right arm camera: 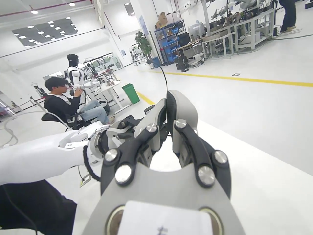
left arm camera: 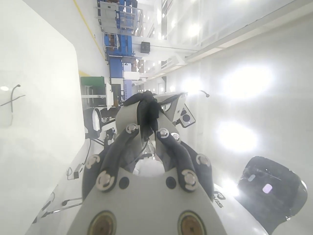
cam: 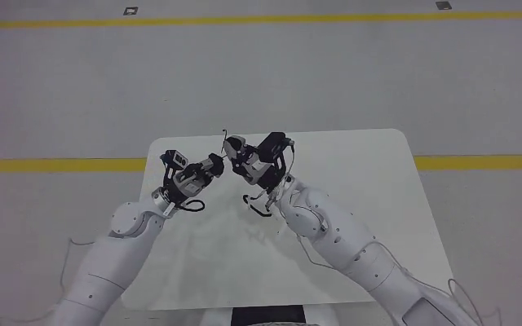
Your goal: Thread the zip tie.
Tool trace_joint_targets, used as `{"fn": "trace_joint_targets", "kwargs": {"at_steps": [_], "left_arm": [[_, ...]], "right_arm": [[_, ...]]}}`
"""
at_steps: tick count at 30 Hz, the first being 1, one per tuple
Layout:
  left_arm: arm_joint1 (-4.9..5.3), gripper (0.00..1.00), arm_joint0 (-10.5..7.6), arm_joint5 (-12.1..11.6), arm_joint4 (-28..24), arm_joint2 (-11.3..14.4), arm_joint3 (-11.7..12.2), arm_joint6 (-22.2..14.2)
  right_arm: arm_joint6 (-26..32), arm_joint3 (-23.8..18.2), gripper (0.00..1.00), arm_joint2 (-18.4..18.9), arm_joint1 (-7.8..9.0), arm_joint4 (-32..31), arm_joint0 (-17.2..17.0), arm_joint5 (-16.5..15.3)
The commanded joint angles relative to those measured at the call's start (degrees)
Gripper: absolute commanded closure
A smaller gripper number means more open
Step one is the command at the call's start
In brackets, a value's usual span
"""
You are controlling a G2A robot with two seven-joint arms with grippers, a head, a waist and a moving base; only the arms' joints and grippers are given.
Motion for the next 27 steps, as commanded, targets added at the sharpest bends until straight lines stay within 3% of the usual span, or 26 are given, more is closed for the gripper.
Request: {"fn": "trace_joint_targets", "kwargs": {"at_steps": [1, 27], "left_arm": [[0.0, 1.0, 0.0, 0.0, 0.0, 0.0, 0.0, 0.0], [0.0, 1.0, 0.0, 0.0, 0.0, 0.0, 0.0, 0.0]], "right_arm": [[0.2, -0.1, 1.0, 0.3, -0.06, -0.5, -0.2, 0.1], [4.2, -1.8, 1.0, 4.7, -0.46, -4.8, -3.3, -0.7]]}}
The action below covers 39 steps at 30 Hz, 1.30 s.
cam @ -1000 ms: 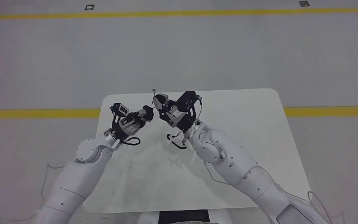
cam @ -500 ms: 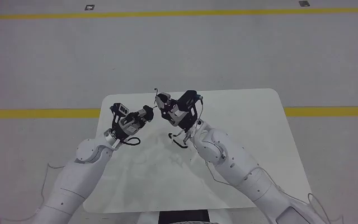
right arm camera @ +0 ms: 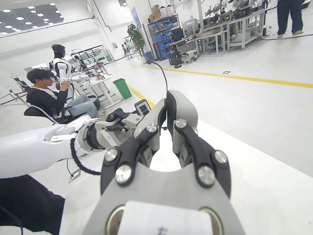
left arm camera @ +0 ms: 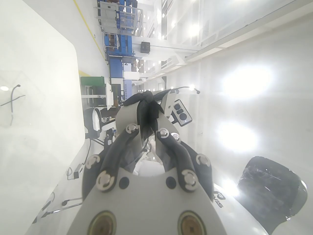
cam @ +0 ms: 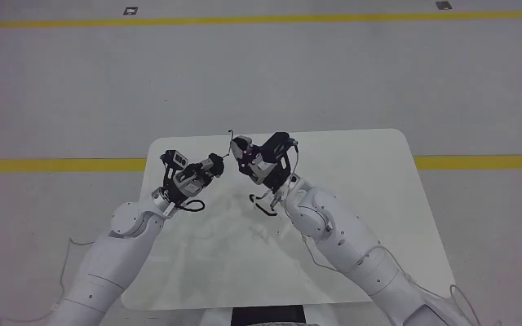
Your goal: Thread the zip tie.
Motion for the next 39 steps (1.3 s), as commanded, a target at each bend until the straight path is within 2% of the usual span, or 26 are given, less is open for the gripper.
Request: {"fn": "trace_joint_targets", "kwargs": {"at_steps": [1, 21, 39], "left_arm": [[0.0, 1.0, 0.0, 0.0, 0.0, 0.0, 0.0, 0.0], [0.0, 1.0, 0.0, 0.0, 0.0, 0.0, 0.0, 0.0], [0.0, 1.0, 0.0, 0.0, 0.0, 0.0, 0.0, 0.0]], "right_arm": [[0.2, 0.1, 1.0, 0.1, -0.08, 0.0, -0.1, -0.1], [1.6, 0.7, 1.0, 0.9, -0.95, -1.3, -0.6, -0.8], [2.5, -0.7, 1.0, 1.5, -1.55, -2.8, -2.3, 0.4]]}}
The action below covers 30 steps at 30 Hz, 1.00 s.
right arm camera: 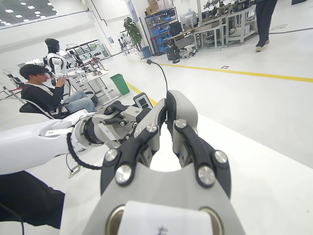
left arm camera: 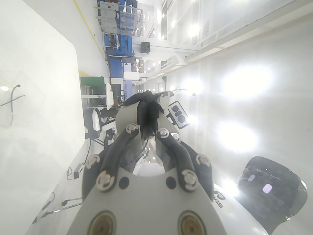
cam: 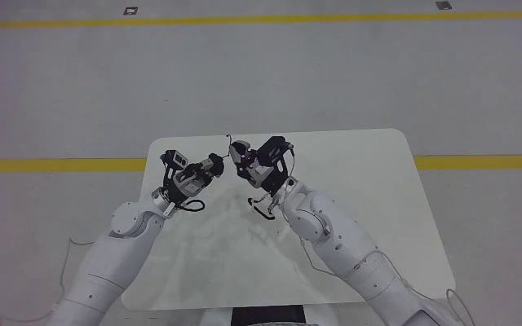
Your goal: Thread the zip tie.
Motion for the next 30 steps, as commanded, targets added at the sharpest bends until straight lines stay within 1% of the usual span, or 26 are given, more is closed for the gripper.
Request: {"fn": "trace_joint_targets", "kwargs": {"at_steps": [1, 18, 30], "left_arm": [[0.0, 1.0, 0.0, 0.0, 0.0, 0.0, 0.0, 0.0], [0.0, 1.0, 0.0, 0.0, 0.0, 0.0, 0.0, 0.0], [0.0, 1.0, 0.0, 0.0, 0.0, 0.0, 0.0, 0.0]], "right_arm": [[0.1, -0.2, 1.0, 0.1, -0.03, -0.1, -0.2, 0.0], [0.5, -0.7, 1.0, 1.0, -0.35, -0.9, -1.5, -0.3], [0.4, 1.3, 1.0, 0.0, -1.21, -0.6, -0.5, 0.0]]}}
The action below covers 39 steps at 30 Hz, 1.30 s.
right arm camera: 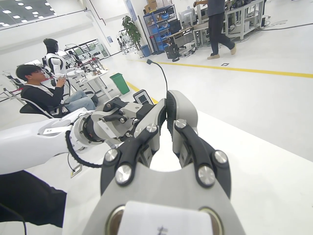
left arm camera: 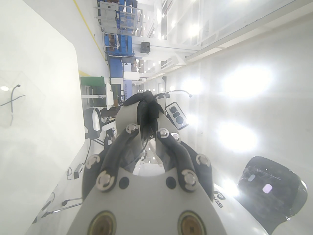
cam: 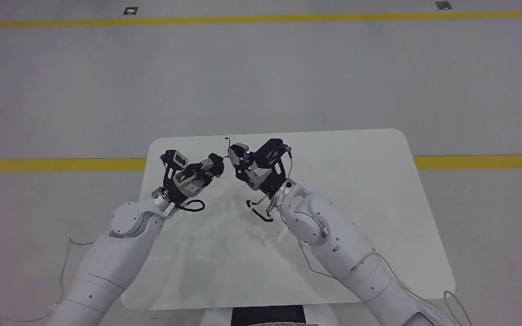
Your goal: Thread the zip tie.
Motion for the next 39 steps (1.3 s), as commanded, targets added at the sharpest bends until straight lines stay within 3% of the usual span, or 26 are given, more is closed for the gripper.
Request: {"fn": "trace_joint_targets", "kwargs": {"at_steps": [1, 12, 13, 15, 16, 24, 28, 34, 36, 39], "left_arm": [[0.0, 1.0, 0.0, 0.0, 0.0, 0.0, 0.0, 0.0], [0.0, 1.0, 0.0, 0.0, 0.0, 0.0, 0.0, 0.0], [0.0, 1.0, 0.0, 0.0, 0.0, 0.0, 0.0, 0.0], [0.0, 1.0, 0.0, 0.0, 0.0, 0.0, 0.0, 0.0], [0.0, 1.0, 0.0, 0.0, 0.0, 0.0, 0.0, 0.0], [0.0, 1.0, 0.0, 0.0, 0.0, 0.0, 0.0, 0.0], [0.0, 1.0, 0.0, 0.0, 0.0, 0.0, 0.0, 0.0], [0.0, 1.0, 0.0, 0.0, 0.0, 0.0, 0.0, 0.0], [0.0, 1.0, 0.0, 0.0, 0.0, 0.0, 0.0, 0.0], [0.0, 1.0, 0.0, 0.0, 0.0, 0.0, 0.0, 0.0]], "right_arm": [[0.0, 0.3, 1.0, -0.1, -0.11, 0.0, 0.2, 0.0], [-0.3, 0.7, 1.0, 0.2, -0.54, -0.4, 0.3, 0.2], [-0.3, 0.7, 0.84, 0.3, -0.56, -0.4, 0.2, 0.2], [-0.2, 0.6, 0.65, 0.4, -0.59, -0.6, 0.2, 0.2], [-0.2, 0.6, 0.6, 0.5, -0.6, -0.6, 0.1, 0.2], [-0.2, 0.0, 0.44, 1.5, -0.55, -1.5, -0.4, -0.1], [-0.3, -0.4, 0.49, 2.2, -0.45, -1.9, -1.0, -0.4], [-0.8, -1.6, 0.31, 3.8, -0.14, -2.9, -2.2, -0.4], [-1.0, -2.0, 0.33, 4.5, 0.08, -3.8, -2.8, -0.5], [-0.9, -2.1, 0.51, 5.7, 0.49, -6.1, -3.9, -0.4]]}}
